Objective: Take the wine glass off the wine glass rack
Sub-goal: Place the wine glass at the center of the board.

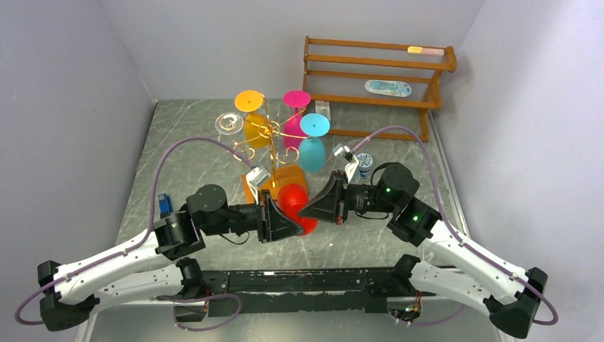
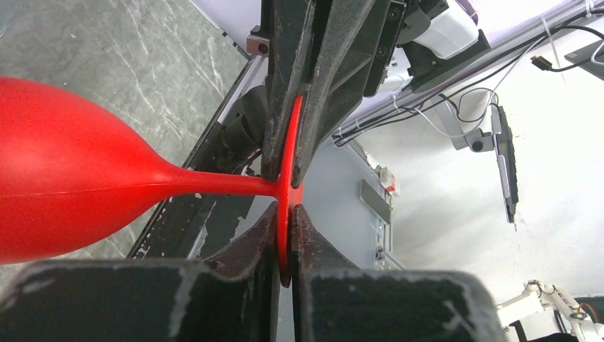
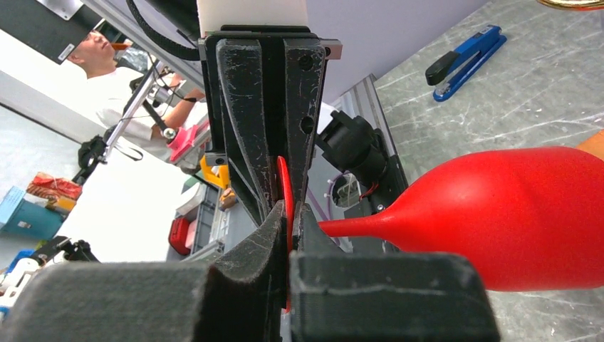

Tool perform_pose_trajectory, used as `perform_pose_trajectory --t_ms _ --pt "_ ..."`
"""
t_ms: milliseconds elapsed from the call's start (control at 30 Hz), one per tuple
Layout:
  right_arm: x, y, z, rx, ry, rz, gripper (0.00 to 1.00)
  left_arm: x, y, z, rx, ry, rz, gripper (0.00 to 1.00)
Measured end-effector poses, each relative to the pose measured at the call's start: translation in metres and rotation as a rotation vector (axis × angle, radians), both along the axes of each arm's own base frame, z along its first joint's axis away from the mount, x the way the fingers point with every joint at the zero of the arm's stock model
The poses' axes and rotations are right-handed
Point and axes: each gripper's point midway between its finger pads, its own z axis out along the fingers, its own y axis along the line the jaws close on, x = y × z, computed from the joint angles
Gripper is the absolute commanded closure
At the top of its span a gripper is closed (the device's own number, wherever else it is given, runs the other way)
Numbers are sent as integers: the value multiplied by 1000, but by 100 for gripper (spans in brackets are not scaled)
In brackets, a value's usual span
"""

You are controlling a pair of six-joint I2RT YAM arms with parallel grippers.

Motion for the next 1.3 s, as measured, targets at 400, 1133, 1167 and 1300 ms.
perform_pose_trajectory --t_ms 400,1133,1167,1300 --pt "1 -4 -3 -1 19 -28 100 3 3 7 -24 -14 26 70" --pt "52 -25 4 -97 2 -374 3 3 -2 -26 114 -68 -23 95" --pt "62 -31 8 -116 1 -440 2 2 -1 -28 128 -77 -27 95" --pt "94 -57 9 -207 11 -673 0 0 6 -29 149 -140 -42 95"
